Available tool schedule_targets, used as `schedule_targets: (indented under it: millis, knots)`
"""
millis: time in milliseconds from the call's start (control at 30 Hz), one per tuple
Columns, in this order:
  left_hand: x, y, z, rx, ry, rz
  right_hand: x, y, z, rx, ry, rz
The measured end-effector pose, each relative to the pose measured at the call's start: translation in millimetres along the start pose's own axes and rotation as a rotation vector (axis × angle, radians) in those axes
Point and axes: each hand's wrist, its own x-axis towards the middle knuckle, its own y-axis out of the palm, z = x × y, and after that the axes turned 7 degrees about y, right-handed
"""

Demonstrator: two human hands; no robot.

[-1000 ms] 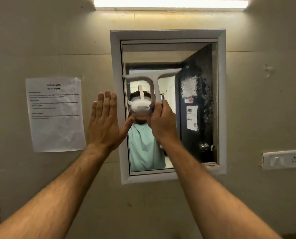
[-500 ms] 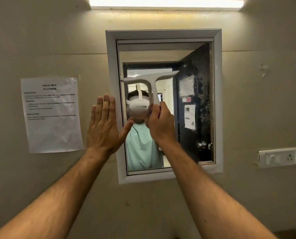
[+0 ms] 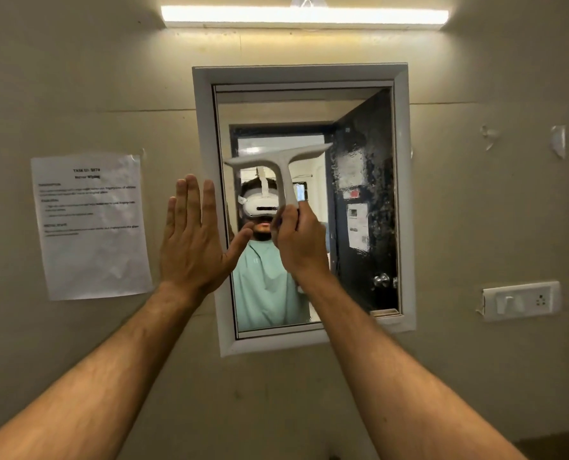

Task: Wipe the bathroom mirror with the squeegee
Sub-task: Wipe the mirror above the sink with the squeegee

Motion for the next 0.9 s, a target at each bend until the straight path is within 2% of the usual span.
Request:
schedule_targets:
  millis: [100, 200, 400, 533, 767, 900]
  knots:
    - [-4.4, -0.1, -1.5, 0.003, 0.008, -0.007, -30.3, -1.5, -33.6, -0.054, 0.004, 0.043]
    - [-9.3, 1.9, -2.6, 0.008, 0.014, 0.015, -56.4, 2.4, -58.0, -0.098, -0.003, 0.015]
    - [-8.8, 7.4, -4.4, 0.015, -0.066, 0.043, -26.0, 7.4, -15.4, 0.018, -0.004, 0.026]
    - [-12.1, 9.5, -8.5, 0.008, -0.063, 0.036, -1.1, 13.1, 11.5, -0.011, -0.006, 0.004]
    - [-18.1, 6.3, -5.4, 0.010, -0.049, 0.038, -57.9, 11.4, -52.7, -0.044, 0.031, 0.009]
    - [-15.8, 5.8, -2.6, 0.016, -0.057, 0.032, -58.3, 9.0, -49.7, -0.036, -0.002, -0.014]
